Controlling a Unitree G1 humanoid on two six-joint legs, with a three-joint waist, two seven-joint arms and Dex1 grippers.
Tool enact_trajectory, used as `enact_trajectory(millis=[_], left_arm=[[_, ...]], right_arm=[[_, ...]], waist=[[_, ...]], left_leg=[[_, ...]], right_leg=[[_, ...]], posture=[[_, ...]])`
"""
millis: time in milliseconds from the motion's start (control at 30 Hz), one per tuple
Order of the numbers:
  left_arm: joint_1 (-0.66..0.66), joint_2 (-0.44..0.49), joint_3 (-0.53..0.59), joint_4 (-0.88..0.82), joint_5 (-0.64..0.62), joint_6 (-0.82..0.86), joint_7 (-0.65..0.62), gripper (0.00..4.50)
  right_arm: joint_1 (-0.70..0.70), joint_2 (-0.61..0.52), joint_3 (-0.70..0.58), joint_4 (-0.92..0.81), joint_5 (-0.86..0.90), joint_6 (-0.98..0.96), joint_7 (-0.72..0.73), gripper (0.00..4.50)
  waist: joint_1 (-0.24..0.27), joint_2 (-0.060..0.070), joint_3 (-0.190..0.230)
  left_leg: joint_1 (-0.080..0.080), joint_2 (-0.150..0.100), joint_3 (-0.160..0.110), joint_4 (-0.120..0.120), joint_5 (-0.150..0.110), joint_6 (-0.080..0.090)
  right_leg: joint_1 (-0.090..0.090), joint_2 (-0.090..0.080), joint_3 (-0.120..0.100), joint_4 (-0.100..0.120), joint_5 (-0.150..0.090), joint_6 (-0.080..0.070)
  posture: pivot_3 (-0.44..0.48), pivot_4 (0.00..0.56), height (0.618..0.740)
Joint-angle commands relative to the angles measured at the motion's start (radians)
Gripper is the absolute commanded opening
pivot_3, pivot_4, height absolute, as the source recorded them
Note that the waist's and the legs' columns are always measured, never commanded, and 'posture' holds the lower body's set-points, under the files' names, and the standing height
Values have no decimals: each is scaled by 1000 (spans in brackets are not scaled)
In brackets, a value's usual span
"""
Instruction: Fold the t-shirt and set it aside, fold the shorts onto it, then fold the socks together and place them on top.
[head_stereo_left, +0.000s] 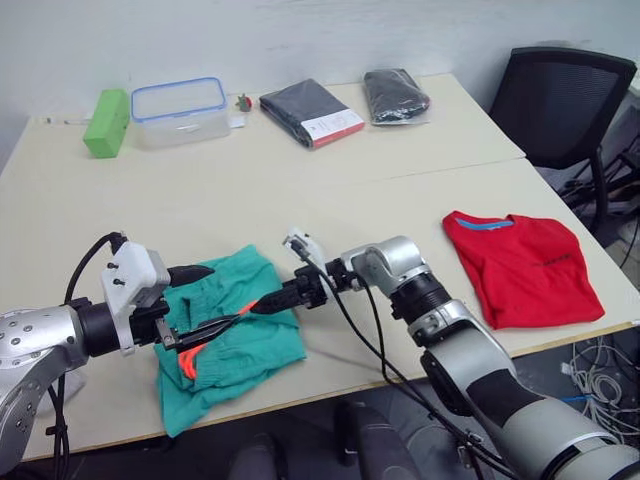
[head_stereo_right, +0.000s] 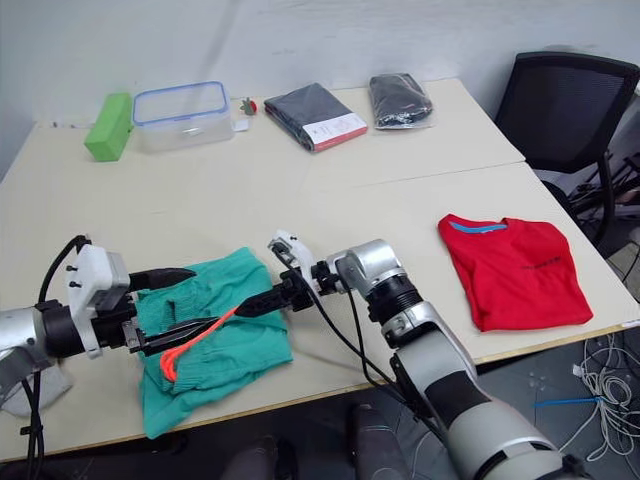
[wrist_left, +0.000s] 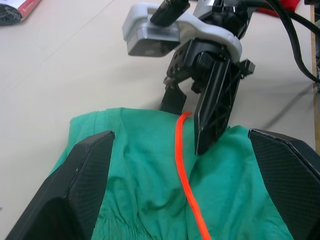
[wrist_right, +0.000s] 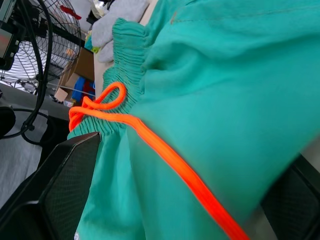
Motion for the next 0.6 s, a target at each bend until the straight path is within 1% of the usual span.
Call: enact_trajectory(millis=[33,100,233,300,333,400,433,500,567,600], left_arm=[[9,11,43,-50,-20,-2,13,4500],[11,7,53,-56,-33,1,15,4500],[1,-6,54,-63,-60,-16,13,4500],[-20,-23,45,-63,-78,-41,12,4500],[-40,-38,45,-61,-105,-54,9,4500],[-78,-59,53,-55,-196,-56,-6,4500],[-97,-61,54,-50,-235,-45,-4,4500],[-143,-57,33,-37,-283,-34,2,4500],[-187,-52,-8,-26,-305,-28,10,4500],[-213,-52,-37,-22,-314,-26,8,4500]], right_arm=[[43,30,18,45,-29,16,-38,3874],[49,24,16,28,-28,26,-38,3294],[56,-12,8,-54,-5,67,-26,1838],[61,-30,-16,-106,10,90,-38,1217],[66,-39,-34,-132,13,93,-58,857],[77,-64,-62,-194,28,114,-77,252],[85,-83,-74,-235,43,134,-79,23],[101,-142,-106,-341,82,187,-79,23],[117,-214,-138,-449,126,241,-70,23],[127,-269,-157,-512,151,270,-60,23]], waist=[[-3,0,0],[-4,0,0],[-4,0,0],[-1,0,0],[1,0,0],[10,0,0],[15,-1,0],[24,-1,0],[35,0,0],[41,0,0]], left_leg=[[1,1,0,0,0,-2],[1,3,-1,0,-1,-5],[0,4,-1,-1,-1,-6],[0,4,-1,-1,-1,-6],[0,4,-1,0,-1,-6],[0,3,-1,0,-1,-5],[0,3,-1,1,-1,-5],[0,2,-3,1,-1,-4],[-1,1,-3,1,-1,-4],[-2,1,-3,1,-1,-4]], right_leg=[[0,1,0,1,-1,-2],[-1,3,-1,2,-3,-5],[-2,4,-2,2,-3,-6],[-1,4,-2,2,-3,-6],[-1,4,-2,2,-3,-6],[-1,3,-2,2,-3,-5],[-1,3,-2,2,-3,-5],[-1,2,-3,2,-3,-5],[-1,2,-3,1,-2,-5],[-1,2,-3,1,-2,-4]], posture=[[0,150,740],[0,150,740],[0,150,740],[0,150,740],[0,150,740],[0,150,740],[0,150,740],[0,150,740],[0,150,740],[0,150,740]])
